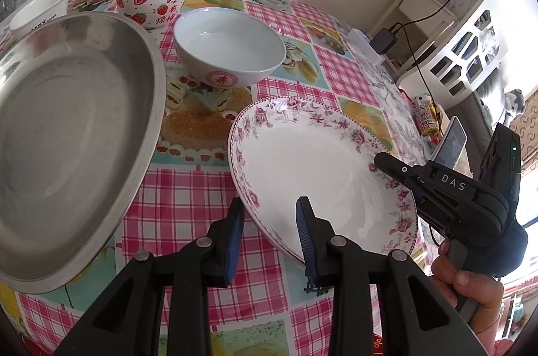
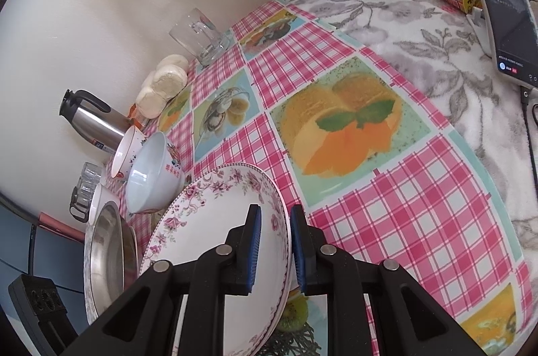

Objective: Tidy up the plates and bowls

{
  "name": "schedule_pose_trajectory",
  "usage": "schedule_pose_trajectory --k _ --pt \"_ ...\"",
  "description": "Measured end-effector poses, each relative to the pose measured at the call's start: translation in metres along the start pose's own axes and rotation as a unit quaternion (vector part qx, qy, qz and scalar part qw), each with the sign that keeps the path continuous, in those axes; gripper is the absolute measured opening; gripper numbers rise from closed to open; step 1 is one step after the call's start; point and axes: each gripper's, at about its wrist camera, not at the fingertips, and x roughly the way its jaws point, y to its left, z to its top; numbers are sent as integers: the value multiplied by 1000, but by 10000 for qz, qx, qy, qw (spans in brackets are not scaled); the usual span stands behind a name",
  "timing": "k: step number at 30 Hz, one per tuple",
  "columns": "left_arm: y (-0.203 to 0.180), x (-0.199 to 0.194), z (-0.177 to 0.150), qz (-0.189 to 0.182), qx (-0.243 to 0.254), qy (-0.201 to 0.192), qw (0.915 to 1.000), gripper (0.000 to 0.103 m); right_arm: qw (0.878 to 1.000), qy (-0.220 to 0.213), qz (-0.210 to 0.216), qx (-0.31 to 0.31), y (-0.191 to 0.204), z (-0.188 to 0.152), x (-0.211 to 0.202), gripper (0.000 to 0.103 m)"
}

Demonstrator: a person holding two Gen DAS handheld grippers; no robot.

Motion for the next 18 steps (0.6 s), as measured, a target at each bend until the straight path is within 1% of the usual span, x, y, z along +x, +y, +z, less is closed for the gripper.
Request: schedule_pose_trajectory --k 8,18 --pt "-4 1 0 -74 71 -20 9999 33 10000 -81 -3 55 -4 0 -7 19" --pt "-4 1 1 -23 146 -49 9999 33 9999 -155 -54 -3 -4 -1 -11 19"
